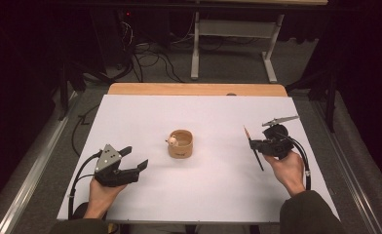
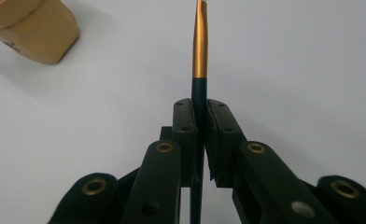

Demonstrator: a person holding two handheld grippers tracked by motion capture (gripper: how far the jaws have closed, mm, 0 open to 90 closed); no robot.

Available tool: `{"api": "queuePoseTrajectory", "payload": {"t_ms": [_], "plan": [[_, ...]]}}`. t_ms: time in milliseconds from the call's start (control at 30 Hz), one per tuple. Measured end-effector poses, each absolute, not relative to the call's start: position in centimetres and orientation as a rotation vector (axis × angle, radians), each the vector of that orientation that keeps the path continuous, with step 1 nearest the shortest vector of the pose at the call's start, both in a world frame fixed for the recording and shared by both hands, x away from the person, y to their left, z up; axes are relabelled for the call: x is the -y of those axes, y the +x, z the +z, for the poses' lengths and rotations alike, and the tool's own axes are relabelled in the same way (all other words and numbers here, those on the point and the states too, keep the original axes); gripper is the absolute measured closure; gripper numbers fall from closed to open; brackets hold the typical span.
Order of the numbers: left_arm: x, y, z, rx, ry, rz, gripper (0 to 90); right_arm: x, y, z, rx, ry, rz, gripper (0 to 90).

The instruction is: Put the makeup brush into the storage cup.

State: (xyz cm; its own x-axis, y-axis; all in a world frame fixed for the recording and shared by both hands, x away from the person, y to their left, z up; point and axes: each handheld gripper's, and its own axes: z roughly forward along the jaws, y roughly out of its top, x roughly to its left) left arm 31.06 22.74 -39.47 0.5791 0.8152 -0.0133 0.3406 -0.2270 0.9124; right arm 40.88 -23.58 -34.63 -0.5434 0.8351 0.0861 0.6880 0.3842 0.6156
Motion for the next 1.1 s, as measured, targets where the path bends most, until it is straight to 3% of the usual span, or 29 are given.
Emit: {"api": "queuePoseTrajectory", "payload": {"t_ms": [1100], "plan": [[-20.6, 31.0, -38.4, -0.869, 1.813, 0.494, 25.6, 21.5, 36.7, -34.6, -2.346, 1.165, 1.215, 85.1]]}}
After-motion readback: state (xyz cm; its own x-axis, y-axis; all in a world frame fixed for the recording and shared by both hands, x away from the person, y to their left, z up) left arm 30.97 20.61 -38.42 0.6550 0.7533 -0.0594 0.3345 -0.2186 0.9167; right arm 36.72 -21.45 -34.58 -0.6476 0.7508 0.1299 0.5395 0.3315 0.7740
